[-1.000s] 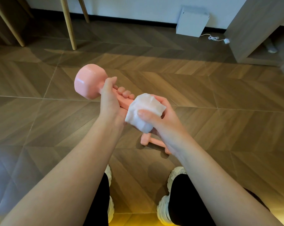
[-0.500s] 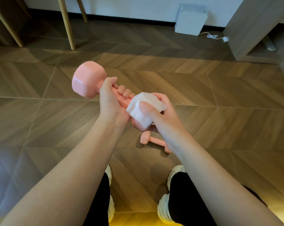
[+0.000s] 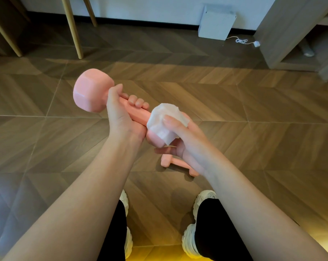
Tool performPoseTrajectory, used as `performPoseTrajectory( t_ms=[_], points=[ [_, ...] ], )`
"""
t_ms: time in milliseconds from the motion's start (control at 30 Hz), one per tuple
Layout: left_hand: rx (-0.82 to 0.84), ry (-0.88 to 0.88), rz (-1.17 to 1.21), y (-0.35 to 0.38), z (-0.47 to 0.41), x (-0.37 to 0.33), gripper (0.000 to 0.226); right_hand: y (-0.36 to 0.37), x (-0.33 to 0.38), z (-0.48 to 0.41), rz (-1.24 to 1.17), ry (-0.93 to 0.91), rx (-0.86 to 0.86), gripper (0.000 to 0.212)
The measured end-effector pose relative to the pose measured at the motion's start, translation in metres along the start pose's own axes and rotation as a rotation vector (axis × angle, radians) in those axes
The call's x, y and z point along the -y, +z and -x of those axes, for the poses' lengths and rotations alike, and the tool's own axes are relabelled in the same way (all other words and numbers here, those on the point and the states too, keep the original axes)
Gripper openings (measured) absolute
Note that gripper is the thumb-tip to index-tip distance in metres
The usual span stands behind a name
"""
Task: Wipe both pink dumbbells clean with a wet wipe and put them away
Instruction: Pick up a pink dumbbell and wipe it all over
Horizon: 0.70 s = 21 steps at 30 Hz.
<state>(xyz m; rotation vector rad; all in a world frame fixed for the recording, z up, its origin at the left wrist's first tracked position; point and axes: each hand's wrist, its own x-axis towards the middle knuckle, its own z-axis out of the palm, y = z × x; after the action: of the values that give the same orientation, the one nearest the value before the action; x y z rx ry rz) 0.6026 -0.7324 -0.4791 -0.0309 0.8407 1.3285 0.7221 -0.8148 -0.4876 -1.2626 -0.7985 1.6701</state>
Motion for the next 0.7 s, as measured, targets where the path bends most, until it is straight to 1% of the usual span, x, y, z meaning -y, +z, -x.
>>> performPoseTrajectory(
  t_ms=[133, 167, 233, 333, 400, 500, 567, 600, 700],
  points=[
    [-0.024, -0.041, 0.028, -0.001, 0.000, 0.002, 0.031, -0.004, -0.006, -0.001, 0.282, -0.186, -0.126, 0.067],
    [-0.024, -0.050, 0.033, -0.001, 0.000, 0.001, 0.032, -0.003, -0.006, -0.001, 0.312, -0.220, -0.150, 0.068],
    [-0.006, -0.052, 0.026, -0.001, 0.001, 0.001, 0.033, 0.000, -0.004, -0.001, 0.287, -0.226, -0.188, 0.064],
    [0.014, -0.031, -0.004, -0.001, 0.002, 0.001, 0.034, 0.003, -0.001, -0.002, 0.236, -0.189, -0.206, 0.051],
    [0.014, -0.022, 0.000, -0.001, 0.002, 0.000, 0.034, -0.002, 0.001, -0.002, 0.264, -0.172, -0.145, 0.052],
    [-0.001, -0.020, 0.030, -0.002, 0.000, -0.002, 0.033, -0.008, 0.003, 0.001, 0.350, -0.163, -0.004, 0.062],
    [-0.003, -0.024, 0.029, -0.004, -0.001, -0.002, 0.033, -0.006, 0.000, 0.001, 0.406, -0.179, -0.029, 0.067],
    [-0.002, -0.027, 0.020, -0.004, -0.001, -0.002, 0.034, -0.003, -0.002, 0.001, 0.386, -0.196, -0.061, 0.066],
    [0.004, -0.043, -0.008, -0.003, 0.001, 0.002, 0.035, 0.005, -0.004, -0.001, 0.262, -0.212, -0.152, 0.053]
  ],
)
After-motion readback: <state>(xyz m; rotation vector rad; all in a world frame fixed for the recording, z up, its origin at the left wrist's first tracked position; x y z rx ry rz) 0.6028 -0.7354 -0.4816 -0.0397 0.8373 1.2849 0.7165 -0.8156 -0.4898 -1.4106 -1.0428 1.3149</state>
